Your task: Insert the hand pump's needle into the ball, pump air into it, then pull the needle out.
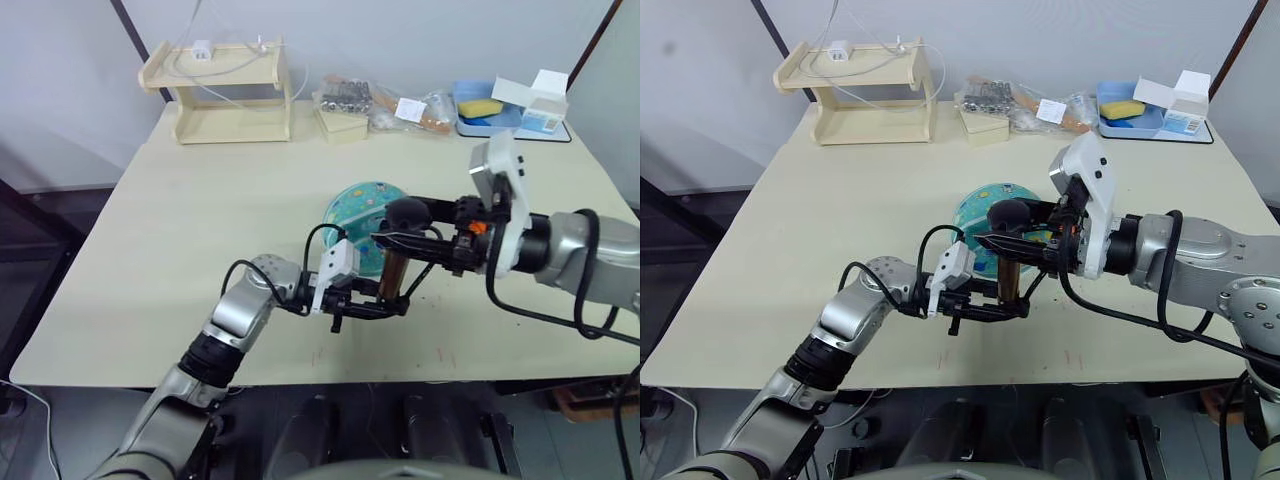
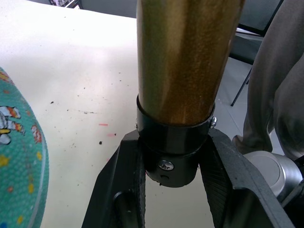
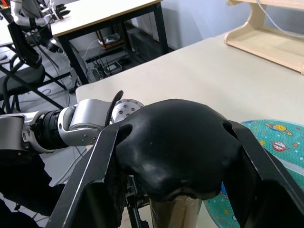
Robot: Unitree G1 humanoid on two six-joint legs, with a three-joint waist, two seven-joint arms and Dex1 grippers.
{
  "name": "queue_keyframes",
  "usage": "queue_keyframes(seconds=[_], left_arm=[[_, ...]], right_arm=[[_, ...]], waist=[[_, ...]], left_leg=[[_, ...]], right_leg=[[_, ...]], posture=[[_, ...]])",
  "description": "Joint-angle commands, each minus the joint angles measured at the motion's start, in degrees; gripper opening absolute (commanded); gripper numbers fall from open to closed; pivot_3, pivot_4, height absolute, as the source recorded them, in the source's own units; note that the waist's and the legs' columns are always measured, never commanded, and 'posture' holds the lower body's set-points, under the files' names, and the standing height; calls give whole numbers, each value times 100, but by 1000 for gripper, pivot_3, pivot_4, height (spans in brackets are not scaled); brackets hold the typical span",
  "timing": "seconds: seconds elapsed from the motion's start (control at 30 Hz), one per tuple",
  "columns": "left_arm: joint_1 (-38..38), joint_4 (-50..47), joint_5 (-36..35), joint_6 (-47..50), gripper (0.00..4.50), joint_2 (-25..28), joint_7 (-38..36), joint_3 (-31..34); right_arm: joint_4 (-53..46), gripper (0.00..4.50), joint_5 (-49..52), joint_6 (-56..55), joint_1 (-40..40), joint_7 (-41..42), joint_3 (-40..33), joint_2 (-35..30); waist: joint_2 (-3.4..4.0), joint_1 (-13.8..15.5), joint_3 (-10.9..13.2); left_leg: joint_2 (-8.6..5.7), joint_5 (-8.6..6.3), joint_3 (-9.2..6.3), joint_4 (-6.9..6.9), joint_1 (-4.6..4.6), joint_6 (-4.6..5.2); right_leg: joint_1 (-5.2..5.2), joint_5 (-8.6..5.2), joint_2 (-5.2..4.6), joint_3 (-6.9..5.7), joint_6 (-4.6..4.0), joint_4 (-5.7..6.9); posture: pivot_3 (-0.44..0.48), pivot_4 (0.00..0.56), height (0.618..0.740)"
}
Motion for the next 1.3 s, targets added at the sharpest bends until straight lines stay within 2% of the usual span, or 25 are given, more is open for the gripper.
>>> queue_keyframes(seconds=[0.03, 0.23, 0.4, 0.6, 0.83, 1.3], left_arm=[[-14, 175, 358, -270, 1075, -288, 419, -209], [130, 795, 1146, -895, 1074, -843, 1362, -478], [295, 1346, 1512, -1550, 1074, -1219, 1885, -577], [365, 1769, 1731, -2002, 1074, -1614, 2106, -721], [115, 2403, 1897, -2430, 1074, -2061, 2193, -801], [-637, 3911, 2288, -3283, 1074, -2918, 2433, -859]], right_arm=[[-91, 2117, -101, -96, 58, -3, -398, -148], [-184, 2117, -885, -207, 861, 12, -435, -199], [-301, 2117, -1607, -325, 1552, -257, -463, -62], [-583, 2117, -1830, -344, 1940, -589, -633, 167], [-842, 2117, -1762, -247, 2229, -901, -891, 165], [-1146, 2117, -1853, -249, 3402, -1152, -2000, 106]], waist=[[0, 4, 0], [-3, 6, 1], [-4, 14, 0], [-4, 14, 0], [-5, 19, 1], [-6, 34, 0]], left_leg=[[0, 0, 0, 0, 0, 0], [-2, 0, 3, 0, -3, 0], [-1, 0, 3, 1, -2, 0], [-2, 0, 4, 3, -2, 0], [-5, 0, 4, 3, -2, 0], [-7, -1, 3, 4, 0, 5]], right_leg=[[0, 0, 0, 0, 0, 0], [-1, 1, -2, 1, 1, -3], [0, 1, -2, 1, 2, -2], [0, 2, -3, 2, 3, 0], [1, 2, -3, 1, 3, 0], [5, 2, -2, -1, 5, 4]], posture=[[0, 150, 740], [0, 150, 740], [0, 150, 740], [0, 150, 740], [0, 150, 740], [0, 150, 740]])
